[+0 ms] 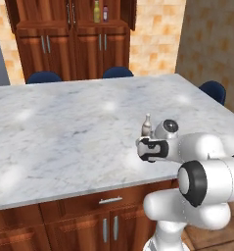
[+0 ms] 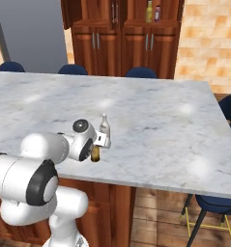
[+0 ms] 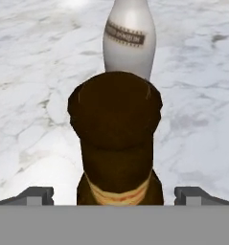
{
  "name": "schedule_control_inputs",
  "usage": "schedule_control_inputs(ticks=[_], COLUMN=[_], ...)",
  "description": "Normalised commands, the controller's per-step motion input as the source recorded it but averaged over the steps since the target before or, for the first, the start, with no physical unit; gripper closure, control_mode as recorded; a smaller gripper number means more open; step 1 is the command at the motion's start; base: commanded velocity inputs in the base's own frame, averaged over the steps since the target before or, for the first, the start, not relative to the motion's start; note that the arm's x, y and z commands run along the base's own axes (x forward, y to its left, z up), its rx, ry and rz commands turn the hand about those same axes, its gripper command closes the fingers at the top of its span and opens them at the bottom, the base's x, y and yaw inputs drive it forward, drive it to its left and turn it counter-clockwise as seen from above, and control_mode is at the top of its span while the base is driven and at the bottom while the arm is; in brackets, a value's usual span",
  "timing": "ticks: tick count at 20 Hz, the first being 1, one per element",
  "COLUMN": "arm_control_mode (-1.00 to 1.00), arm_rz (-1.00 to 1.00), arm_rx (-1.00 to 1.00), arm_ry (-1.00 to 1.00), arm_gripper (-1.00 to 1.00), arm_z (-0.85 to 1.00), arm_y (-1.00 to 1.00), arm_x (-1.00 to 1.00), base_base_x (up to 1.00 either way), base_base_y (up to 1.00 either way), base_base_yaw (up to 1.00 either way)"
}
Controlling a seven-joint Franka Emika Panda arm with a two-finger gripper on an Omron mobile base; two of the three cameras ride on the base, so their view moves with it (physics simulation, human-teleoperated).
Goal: Sort all alcoholic drinks to one cabinet, and non-alcoholic drinks to the other.
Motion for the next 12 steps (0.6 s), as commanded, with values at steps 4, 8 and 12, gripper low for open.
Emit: schedule_control_inputs(ticks=[4, 8, 12], arm_control_mode=[-1.00, -1.00, -1.00], arm_rz=[0.00, 0.00, 0.00], arm_rx=[0.02, 0.01, 0.00], arm_ry=[0.00, 0.04, 0.03], arm_gripper=[1.00, 1.00, 1.00], arm_z=[-0.13, -0.01, 0.23], arm_y=[-0.02, 0.00, -0.05], arm_x=[0.16, 0.02, -0.06], base_base_x=[0.00, 0.00, 0.00], base_base_y=[0.00, 0.00, 0.00], base_base_yaw=[0.00, 0.00, 0.00])
